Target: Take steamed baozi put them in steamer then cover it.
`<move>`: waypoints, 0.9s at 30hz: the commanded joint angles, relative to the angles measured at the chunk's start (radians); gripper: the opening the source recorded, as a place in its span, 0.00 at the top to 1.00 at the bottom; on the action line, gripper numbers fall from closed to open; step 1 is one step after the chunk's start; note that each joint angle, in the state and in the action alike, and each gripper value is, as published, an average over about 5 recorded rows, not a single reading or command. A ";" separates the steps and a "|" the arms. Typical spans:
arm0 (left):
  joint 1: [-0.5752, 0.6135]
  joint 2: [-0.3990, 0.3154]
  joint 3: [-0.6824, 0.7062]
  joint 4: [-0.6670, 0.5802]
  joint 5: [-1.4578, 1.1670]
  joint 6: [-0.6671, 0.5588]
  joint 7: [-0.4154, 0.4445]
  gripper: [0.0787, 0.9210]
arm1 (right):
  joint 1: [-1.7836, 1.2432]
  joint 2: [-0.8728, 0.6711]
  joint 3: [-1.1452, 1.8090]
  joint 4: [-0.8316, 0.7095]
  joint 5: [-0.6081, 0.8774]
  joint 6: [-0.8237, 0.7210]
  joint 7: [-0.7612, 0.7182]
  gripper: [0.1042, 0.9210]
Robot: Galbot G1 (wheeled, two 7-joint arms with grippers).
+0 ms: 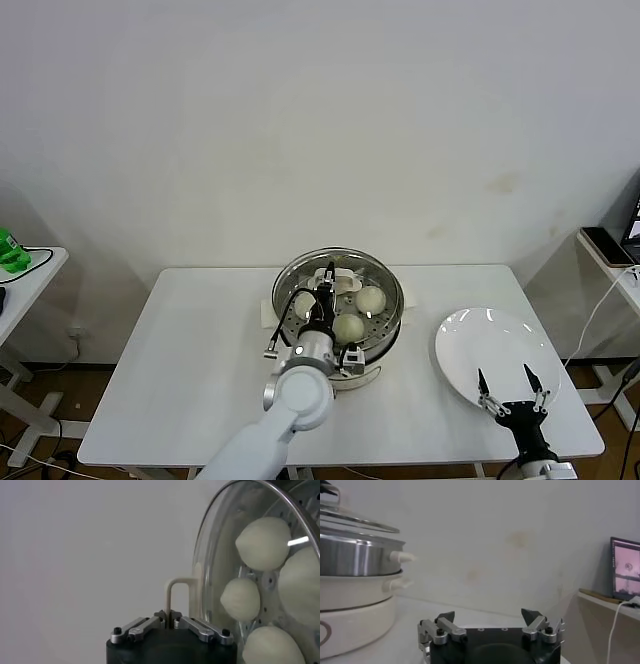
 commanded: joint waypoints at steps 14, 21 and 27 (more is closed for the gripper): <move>0.007 -0.024 -0.001 0.027 0.019 -0.011 -0.010 0.94 | -0.005 -0.001 -0.004 0.003 0.007 0.000 -0.001 0.12; 0.008 -0.030 0.000 0.030 0.025 -0.013 -0.011 0.94 | -0.005 -0.001 -0.007 0.002 0.008 0.001 -0.002 0.12; 0.010 -0.027 -0.003 0.033 0.033 -0.016 -0.011 0.94 | -0.005 -0.001 -0.009 0.002 0.011 0.001 -0.002 0.12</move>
